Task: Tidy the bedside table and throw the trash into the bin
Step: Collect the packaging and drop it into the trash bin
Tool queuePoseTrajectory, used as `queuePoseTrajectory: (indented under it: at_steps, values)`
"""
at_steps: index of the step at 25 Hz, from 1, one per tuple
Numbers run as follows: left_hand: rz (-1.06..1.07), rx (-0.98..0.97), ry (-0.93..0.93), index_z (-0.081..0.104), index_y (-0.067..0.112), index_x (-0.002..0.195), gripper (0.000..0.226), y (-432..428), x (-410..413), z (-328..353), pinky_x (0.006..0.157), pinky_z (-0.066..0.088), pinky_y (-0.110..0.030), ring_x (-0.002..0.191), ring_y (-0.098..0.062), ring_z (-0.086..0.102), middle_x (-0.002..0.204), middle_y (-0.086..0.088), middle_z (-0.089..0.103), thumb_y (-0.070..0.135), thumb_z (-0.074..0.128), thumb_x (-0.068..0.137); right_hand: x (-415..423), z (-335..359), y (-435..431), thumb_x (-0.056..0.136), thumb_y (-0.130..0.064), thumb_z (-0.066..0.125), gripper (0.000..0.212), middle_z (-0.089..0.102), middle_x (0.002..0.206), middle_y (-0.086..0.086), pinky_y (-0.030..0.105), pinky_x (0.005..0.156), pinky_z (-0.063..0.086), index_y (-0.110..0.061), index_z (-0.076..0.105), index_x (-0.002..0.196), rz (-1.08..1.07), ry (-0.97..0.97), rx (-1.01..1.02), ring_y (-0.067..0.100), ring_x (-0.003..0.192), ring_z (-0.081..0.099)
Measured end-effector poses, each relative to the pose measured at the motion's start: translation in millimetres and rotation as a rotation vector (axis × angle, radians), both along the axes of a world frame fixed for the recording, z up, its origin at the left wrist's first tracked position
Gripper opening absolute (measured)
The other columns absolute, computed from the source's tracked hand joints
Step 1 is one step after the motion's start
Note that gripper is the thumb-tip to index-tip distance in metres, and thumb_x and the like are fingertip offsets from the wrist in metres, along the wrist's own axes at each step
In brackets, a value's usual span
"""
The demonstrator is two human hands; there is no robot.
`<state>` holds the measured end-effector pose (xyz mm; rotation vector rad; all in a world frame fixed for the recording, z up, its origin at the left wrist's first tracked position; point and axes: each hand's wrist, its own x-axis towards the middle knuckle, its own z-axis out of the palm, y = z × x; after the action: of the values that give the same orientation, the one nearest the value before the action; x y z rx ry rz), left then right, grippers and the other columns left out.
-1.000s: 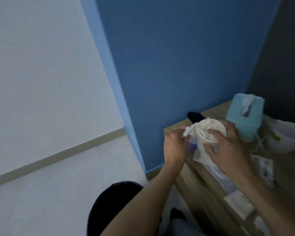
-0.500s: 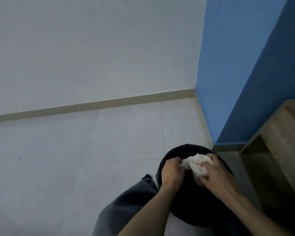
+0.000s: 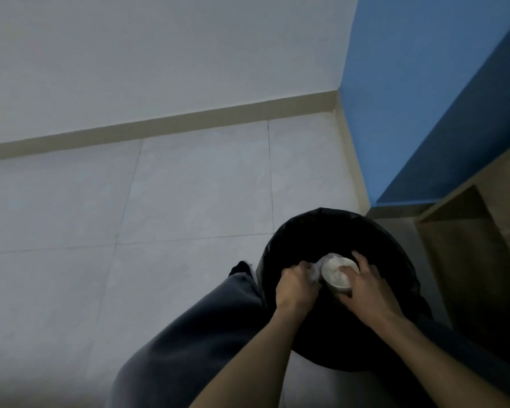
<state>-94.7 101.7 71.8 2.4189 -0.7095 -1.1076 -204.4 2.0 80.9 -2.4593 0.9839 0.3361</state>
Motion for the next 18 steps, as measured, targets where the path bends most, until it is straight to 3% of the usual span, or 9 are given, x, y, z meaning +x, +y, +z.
queuePoseTrajectory:
  at_steps: [3,5,11,16,18]
  values:
    - [-0.092,0.030,-0.089,0.049,0.030,0.127,0.053,-6,-4,8,0.087,0.053,-0.040,0.106,-0.026,0.058,0.119,-0.005,0.062,0.050,0.043,0.078,-5,0,-4,0.082,-0.040,0.060,0.068,0.001,0.157,0.007,0.038,0.105,0.035,-0.027,0.030,0.142,0.030,0.036,0.045,0.030,0.139,0.020]
    - [-0.060,-0.038,-0.092,0.046,0.024,0.133,0.050,-19,-8,35,0.093,0.050,-0.040,0.116,-0.024,0.054,0.126,-0.005,0.058,0.036,0.055,0.085,-12,14,-11,0.083,-0.037,0.060,0.068,0.002,0.158,0.005,0.036,0.109,0.031,-0.025,0.029,0.143,0.019,-0.007,0.023,0.027,0.141,0.017]
    - [-0.165,-0.362,-0.157,0.050,0.021,0.129,0.040,-91,-42,115,0.097,0.045,-0.031,0.118,-0.021,0.054,0.125,-0.005,0.061,0.018,0.053,0.089,-55,108,-46,0.076,-0.012,0.065,0.056,0.038,0.145,0.011,0.034,0.105,0.034,-0.010,0.050,0.130,-0.235,-0.397,-0.131,0.028,0.133,0.039]
    - [-0.306,-0.588,-0.135,0.056,0.017,0.124,0.036,-160,-112,186,0.094,0.046,-0.032,0.116,-0.024,0.056,0.122,-0.010,0.063,0.012,0.053,0.089,-133,200,-89,0.066,-0.012,0.062,0.044,0.060,0.120,0.018,0.038,0.086,0.050,-0.006,0.063,0.110,-0.432,-0.557,-0.493,0.033,0.105,0.062]
    - [-0.382,-0.642,-0.101,0.055,0.019,0.127,0.039,-181,-144,205,0.095,0.045,-0.029,0.117,-0.023,0.055,0.124,-0.010,0.062,0.013,0.054,0.089,-166,221,-99,0.071,-0.007,0.067,0.041,0.059,0.121,0.021,0.040,0.088,0.048,-0.003,0.062,0.112,-0.525,-0.569,-0.551,0.036,0.108,0.059]
